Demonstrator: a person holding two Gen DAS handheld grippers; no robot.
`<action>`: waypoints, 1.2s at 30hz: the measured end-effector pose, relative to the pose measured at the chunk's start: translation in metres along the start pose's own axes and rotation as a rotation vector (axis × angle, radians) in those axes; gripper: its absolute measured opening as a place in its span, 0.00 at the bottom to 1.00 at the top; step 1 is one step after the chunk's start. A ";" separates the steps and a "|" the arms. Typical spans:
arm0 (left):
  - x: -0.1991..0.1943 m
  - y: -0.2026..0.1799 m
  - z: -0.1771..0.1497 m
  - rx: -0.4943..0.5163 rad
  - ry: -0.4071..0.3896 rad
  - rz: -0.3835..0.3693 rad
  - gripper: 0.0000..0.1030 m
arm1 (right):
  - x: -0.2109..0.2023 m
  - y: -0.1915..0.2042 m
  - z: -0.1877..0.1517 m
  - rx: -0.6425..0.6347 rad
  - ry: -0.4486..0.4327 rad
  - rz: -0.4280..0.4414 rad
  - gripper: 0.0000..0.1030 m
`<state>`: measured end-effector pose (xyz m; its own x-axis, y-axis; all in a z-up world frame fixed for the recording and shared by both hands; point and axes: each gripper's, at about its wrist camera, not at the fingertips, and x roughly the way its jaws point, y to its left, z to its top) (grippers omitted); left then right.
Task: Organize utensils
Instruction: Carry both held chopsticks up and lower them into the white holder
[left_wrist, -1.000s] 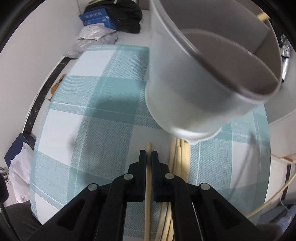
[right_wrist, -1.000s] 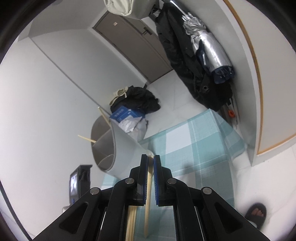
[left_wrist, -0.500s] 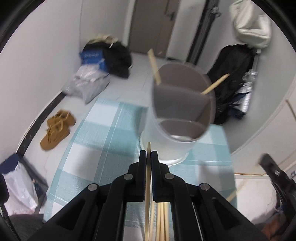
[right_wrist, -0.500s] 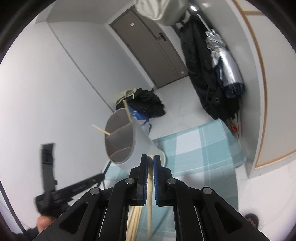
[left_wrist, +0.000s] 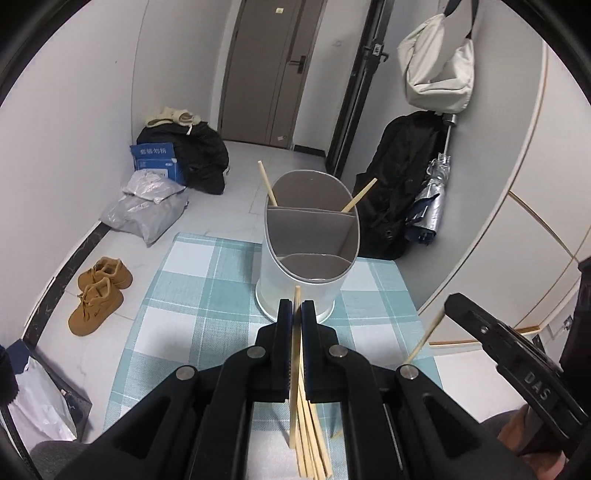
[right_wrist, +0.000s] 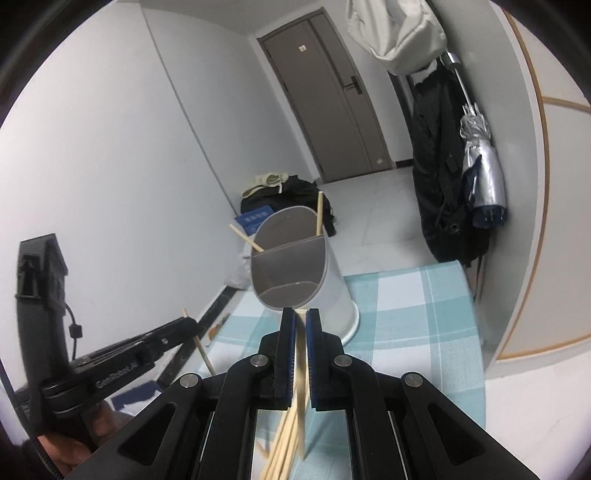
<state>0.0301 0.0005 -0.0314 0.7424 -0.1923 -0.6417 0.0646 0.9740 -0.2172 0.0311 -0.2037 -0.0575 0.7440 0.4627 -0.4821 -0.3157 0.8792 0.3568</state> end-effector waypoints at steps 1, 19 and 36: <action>-0.002 0.000 -0.001 0.005 -0.003 -0.003 0.01 | -0.001 0.003 -0.001 -0.008 -0.002 -0.012 0.05; -0.027 0.009 0.016 -0.017 0.001 -0.068 0.00 | -0.014 0.049 0.013 -0.090 -0.053 -0.003 0.05; -0.032 -0.011 0.121 -0.016 -0.058 -0.144 0.00 | -0.020 0.060 0.110 -0.089 -0.130 0.087 0.05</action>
<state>0.0862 0.0109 0.0809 0.7635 -0.3224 -0.5596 0.1632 0.9347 -0.3158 0.0618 -0.1723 0.0615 0.7796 0.5242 -0.3427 -0.4289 0.8456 0.3179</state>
